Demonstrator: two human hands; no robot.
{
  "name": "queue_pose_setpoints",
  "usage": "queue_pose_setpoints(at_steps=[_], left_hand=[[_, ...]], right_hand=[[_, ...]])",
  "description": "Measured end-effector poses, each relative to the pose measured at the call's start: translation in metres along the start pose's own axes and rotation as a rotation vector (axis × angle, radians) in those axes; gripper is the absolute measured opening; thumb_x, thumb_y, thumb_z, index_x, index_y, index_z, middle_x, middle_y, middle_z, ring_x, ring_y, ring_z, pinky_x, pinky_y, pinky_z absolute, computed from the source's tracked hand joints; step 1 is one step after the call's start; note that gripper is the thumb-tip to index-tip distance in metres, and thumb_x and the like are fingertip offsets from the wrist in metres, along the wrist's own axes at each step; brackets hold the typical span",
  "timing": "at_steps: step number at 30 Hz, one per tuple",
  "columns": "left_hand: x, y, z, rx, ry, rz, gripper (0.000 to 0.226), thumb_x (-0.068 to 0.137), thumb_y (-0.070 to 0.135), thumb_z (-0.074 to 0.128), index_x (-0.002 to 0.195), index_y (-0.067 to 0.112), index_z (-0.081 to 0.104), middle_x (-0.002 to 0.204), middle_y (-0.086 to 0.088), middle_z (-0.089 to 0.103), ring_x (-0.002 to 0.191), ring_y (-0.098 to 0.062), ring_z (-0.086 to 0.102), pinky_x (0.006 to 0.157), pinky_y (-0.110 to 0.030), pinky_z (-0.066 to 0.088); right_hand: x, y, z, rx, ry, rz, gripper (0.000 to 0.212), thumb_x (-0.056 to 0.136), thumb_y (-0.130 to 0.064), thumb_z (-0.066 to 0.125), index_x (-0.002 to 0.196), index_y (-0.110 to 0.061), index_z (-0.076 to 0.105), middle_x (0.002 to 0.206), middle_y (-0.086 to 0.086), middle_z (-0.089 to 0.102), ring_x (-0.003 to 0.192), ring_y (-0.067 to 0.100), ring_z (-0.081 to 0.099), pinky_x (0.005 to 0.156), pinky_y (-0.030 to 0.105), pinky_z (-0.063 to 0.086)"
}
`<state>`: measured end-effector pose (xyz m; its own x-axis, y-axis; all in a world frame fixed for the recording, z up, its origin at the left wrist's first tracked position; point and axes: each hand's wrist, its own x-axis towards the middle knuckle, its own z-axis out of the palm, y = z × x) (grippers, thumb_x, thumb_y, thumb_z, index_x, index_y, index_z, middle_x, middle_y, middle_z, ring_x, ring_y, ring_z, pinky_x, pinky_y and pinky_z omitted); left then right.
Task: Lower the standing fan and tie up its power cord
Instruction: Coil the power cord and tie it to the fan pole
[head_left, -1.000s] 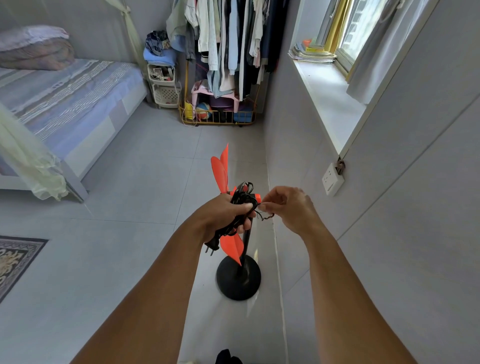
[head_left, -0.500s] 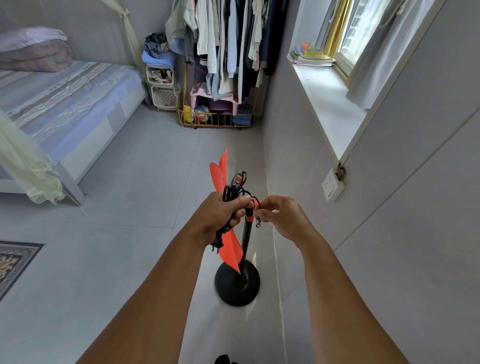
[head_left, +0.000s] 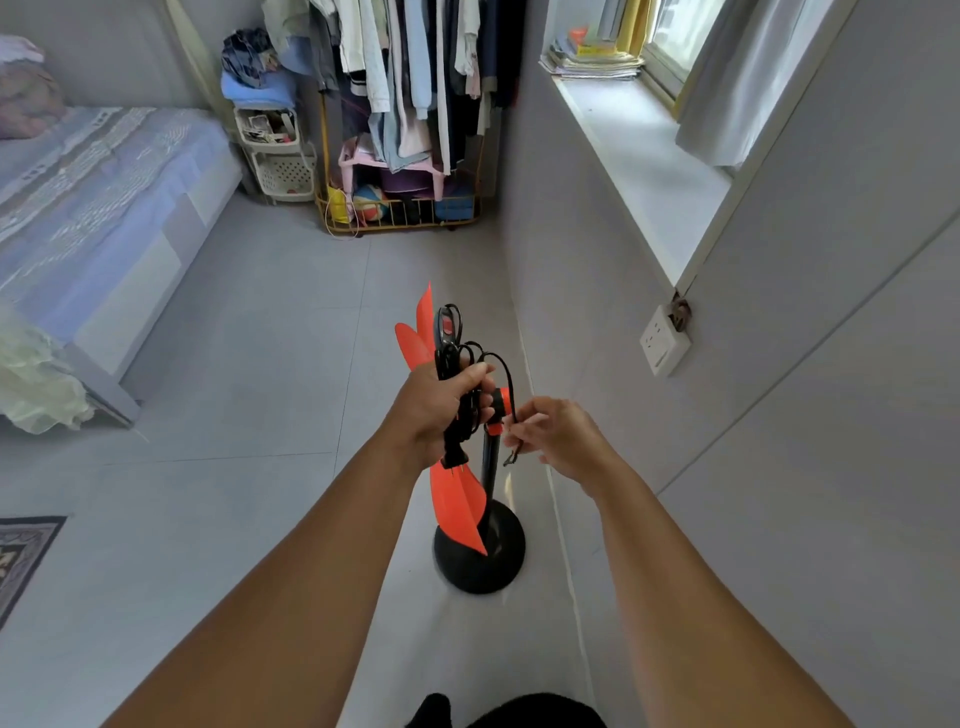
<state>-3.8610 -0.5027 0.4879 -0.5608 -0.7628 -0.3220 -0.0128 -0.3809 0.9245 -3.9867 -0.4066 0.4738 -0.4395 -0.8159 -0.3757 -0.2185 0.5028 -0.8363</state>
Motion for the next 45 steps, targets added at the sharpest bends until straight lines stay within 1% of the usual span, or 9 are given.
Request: queue_pose_setpoints(at_steps=[2, 6, 13, 19, 24, 30, 35, 40, 45], left_hand=[[0.018, -0.006, 0.009, 0.051, 0.04, -0.005, 0.013, 0.098, 0.011, 0.055, 0.093, 0.006, 0.065, 0.078, -0.005, 0.066, 0.067, -0.017, 0.061, 0.07, -0.036, 0.054], [0.049, -0.02, 0.024, 0.126, 0.125, -0.003, 0.012, 0.098, 0.013, 0.055, 0.089, 0.015, 0.063, 0.082, -0.003, 0.07, 0.061, -0.009, 0.066, 0.054, -0.024, 0.053], [0.097, -0.04, 0.051, 0.048, 0.192, -0.116, 0.017, 0.096, 0.017, 0.058, 0.111, 0.01, 0.061, 0.093, -0.01, 0.077, 0.092, -0.028, 0.075, 0.092, -0.053, 0.055], [0.107, -0.046, 0.052, 0.0, 0.161, -0.158, 0.011, 0.097, 0.014, 0.058, 0.106, 0.009, 0.059, 0.097, -0.015, 0.076, 0.096, -0.032, 0.073, 0.091, -0.051, 0.053], [0.118, -0.051, 0.057, 0.044, 0.128, -0.176, 0.009, 0.091, 0.006, 0.064, 0.098, 0.008, 0.068, 0.085, -0.011, 0.07, 0.077, -0.023, 0.069, 0.077, -0.04, 0.056], [0.122, -0.05, 0.054, 0.177, 0.127, -0.18, 0.019, 0.088, 0.002, 0.066, 0.107, 0.002, 0.07, 0.086, -0.009, 0.071, 0.086, -0.026, 0.068, 0.085, -0.041, 0.056], [0.124, -0.053, 0.047, 0.145, 0.244, -0.177, 0.014, 0.092, 0.002, 0.061, 0.105, 0.0, 0.067, 0.099, -0.021, 0.064, 0.088, -0.035, 0.065, 0.084, -0.055, 0.056], [0.121, -0.061, 0.046, 0.071, 0.329, -0.188, 0.019, 0.098, 0.009, 0.053, 0.115, 0.001, 0.055, 0.092, -0.013, 0.061, 0.051, -0.021, 0.07, 0.049, -0.028, 0.057], [0.125, -0.068, 0.043, 0.23, 0.347, -0.206, 0.021, 0.1, 0.017, 0.05, 0.117, 0.005, 0.049, 0.094, -0.009, 0.057, 0.049, -0.013, 0.062, 0.054, -0.027, 0.057]], right_hand=[[0.012, 0.006, -0.01, 0.119, -0.003, 0.018, 0.02, 0.095, -0.005, 0.057, 0.111, 0.007, 0.061, 0.094, 0.021, 0.07, 0.084, 0.03, 0.068, 0.058, 0.016, 0.05], [0.04, 0.015, -0.029, 0.145, 0.018, -0.022, 0.014, 0.094, -0.006, 0.06, 0.107, 0.001, 0.059, 0.081, 0.01, 0.068, 0.079, 0.033, 0.073, 0.073, 0.039, 0.057], [0.097, 0.023, -0.06, 0.1, -0.097, 0.01, 0.036, 0.086, -0.011, 0.072, 0.113, -0.007, 0.049, 0.09, 0.021, 0.068, 0.066, 0.026, 0.07, 0.063, 0.036, 0.059], [0.119, 0.028, -0.06, 0.146, -0.116, 0.146, 0.044, 0.081, -0.012, 0.078, 0.109, -0.009, 0.044, 0.109, 0.022, 0.067, 0.069, 0.027, 0.072, 0.065, 0.036, 0.062], [0.126, 0.035, -0.061, 0.258, -0.143, 0.172, 0.036, 0.082, -0.013, 0.076, 0.105, -0.006, 0.049, 0.079, 0.014, 0.072, 0.052, 0.017, 0.069, 0.057, 0.03, 0.06], [0.127, 0.048, -0.066, 0.324, -0.263, 0.186, 0.026, 0.083, -0.009, 0.075, 0.102, -0.008, 0.058, 0.093, 0.015, 0.073, 0.079, 0.021, 0.07, 0.087, 0.039, 0.057], [0.123, 0.06, -0.064, 0.105, -0.428, 0.18, 0.014, 0.085, -0.011, 0.072, 0.097, -0.016, 0.067, 0.101, 0.012, 0.075, 0.084, 0.012, 0.063, 0.074, 0.026, 0.043], [0.125, 0.074, -0.054, -0.009, -0.492, 0.145, 0.008, 0.092, -0.022, 0.065, 0.086, -0.018, 0.065, 0.09, 0.001, 0.068, 0.088, 0.012, 0.06, 0.08, 0.026, 0.047], [0.134, 0.081, -0.051, -0.082, -0.587, 0.199, 0.029, 0.089, -0.036, 0.066, 0.098, -0.009, 0.066, 0.091, -0.006, 0.072, 0.093, 0.004, 0.065, 0.079, 0.029, 0.054]])
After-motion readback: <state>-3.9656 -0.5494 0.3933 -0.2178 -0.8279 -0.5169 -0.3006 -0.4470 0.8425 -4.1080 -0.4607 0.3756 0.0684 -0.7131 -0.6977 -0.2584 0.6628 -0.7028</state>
